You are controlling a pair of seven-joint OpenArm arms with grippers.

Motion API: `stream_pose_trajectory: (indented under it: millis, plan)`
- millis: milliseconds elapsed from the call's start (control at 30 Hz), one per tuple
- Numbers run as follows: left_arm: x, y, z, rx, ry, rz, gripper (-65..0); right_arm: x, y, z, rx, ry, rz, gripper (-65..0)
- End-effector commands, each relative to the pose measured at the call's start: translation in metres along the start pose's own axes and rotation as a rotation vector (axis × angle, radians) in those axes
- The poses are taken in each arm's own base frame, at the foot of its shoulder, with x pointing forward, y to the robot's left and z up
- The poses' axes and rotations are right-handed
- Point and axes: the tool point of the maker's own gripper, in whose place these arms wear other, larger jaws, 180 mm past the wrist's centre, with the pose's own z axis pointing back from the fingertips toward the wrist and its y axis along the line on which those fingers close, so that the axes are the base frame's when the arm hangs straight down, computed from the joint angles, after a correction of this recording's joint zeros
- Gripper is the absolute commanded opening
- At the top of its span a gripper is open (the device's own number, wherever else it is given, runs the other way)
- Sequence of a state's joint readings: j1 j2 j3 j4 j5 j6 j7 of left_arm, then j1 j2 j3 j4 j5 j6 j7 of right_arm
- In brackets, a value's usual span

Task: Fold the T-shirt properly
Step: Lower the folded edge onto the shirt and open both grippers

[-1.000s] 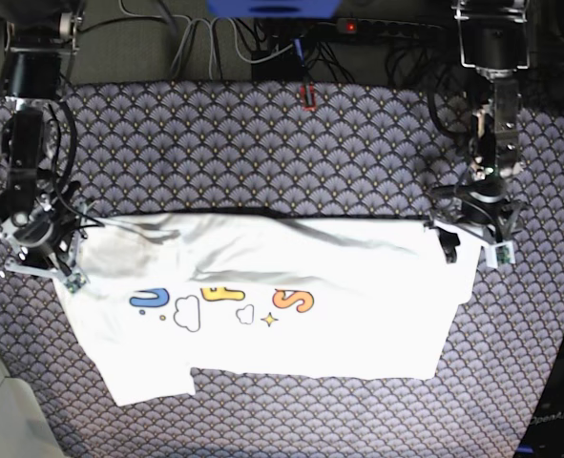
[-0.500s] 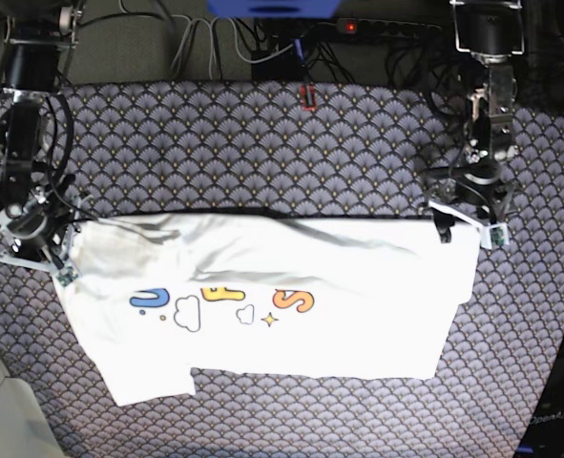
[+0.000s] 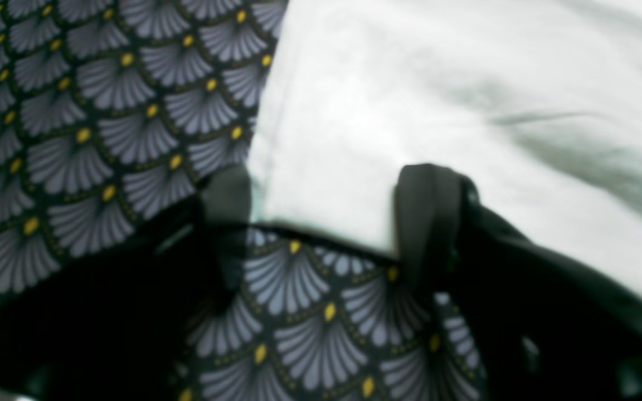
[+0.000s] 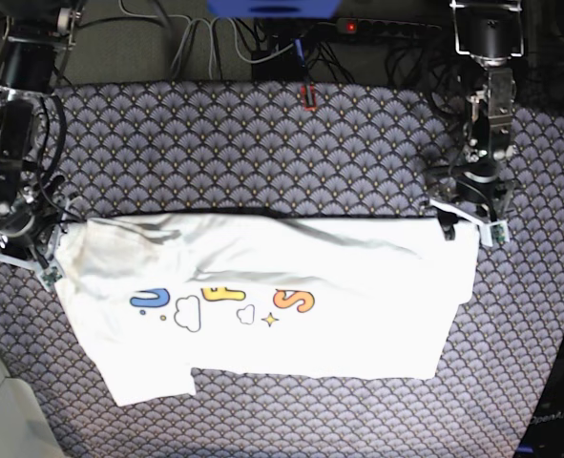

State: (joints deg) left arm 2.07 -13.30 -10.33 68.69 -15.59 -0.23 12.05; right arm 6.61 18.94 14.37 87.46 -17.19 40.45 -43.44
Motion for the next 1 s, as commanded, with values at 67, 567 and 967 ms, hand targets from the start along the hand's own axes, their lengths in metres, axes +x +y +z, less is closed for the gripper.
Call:
stream_pose_trajectory:
  millis: [67,567,967]
  plan:
    - [0.006,0.003,-0.001,0.000,-0.003,-0.001,-44.0,0.009,-0.015,0.004,-0.036,-0.031,-0.004,-40.2]
    - [0.007,0.006,-0.001,0.007,-0.002,-0.006,-62.8,-0.017,0.022,-0.031,0.100,0.006,-0.065,-40.2]
    - [0.006,0.006,-0.001,0.008,0.001,-0.010,-62.8,0.002,0.008,-0.031,0.076,-0.030,-0.075,-40.2]
